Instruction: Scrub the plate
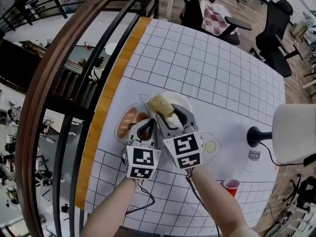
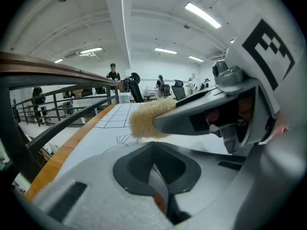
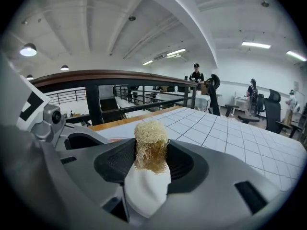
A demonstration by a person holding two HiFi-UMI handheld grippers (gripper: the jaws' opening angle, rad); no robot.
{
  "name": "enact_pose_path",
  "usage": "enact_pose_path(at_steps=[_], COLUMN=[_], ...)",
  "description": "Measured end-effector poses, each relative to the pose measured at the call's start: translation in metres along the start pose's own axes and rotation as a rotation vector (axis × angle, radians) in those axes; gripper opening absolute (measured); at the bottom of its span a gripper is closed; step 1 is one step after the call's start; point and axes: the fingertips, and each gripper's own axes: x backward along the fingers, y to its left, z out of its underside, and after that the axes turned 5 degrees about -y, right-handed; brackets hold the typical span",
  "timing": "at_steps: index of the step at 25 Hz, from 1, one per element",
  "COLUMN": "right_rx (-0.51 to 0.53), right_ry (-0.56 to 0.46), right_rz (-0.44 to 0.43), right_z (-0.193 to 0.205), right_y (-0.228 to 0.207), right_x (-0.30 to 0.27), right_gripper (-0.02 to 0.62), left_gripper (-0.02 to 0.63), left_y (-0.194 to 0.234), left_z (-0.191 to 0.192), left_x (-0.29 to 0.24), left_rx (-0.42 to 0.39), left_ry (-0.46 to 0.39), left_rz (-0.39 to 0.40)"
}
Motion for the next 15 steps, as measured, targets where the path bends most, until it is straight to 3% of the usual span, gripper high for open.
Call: enact_pose_path(at_steps=[4, 10, 15], right_rx=[0.003, -0.02, 0.031], right_ry=[0.036, 0.042, 0.071], right_rz=[-0.034, -0.033, 0.057], right_z=[0.014, 0.023, 0.025], right_y=[0.005, -0.005, -0.028], right_x=[-0.006, -0.005, -0.002], right_gripper=[0.193, 0.193, 0.193], left_gripper=[0.012, 0.012, 0.012], left_y=[0.0, -0.005, -0.005], left_z=[0.009, 0.019, 0.021], left_x=[-0.004, -0.012, -0.015], left_rx=[0.012, -0.042, -0.055], left_ry=[0.074, 0.187, 0.213], left_rz=[-0.016, -0.01, -0.017])
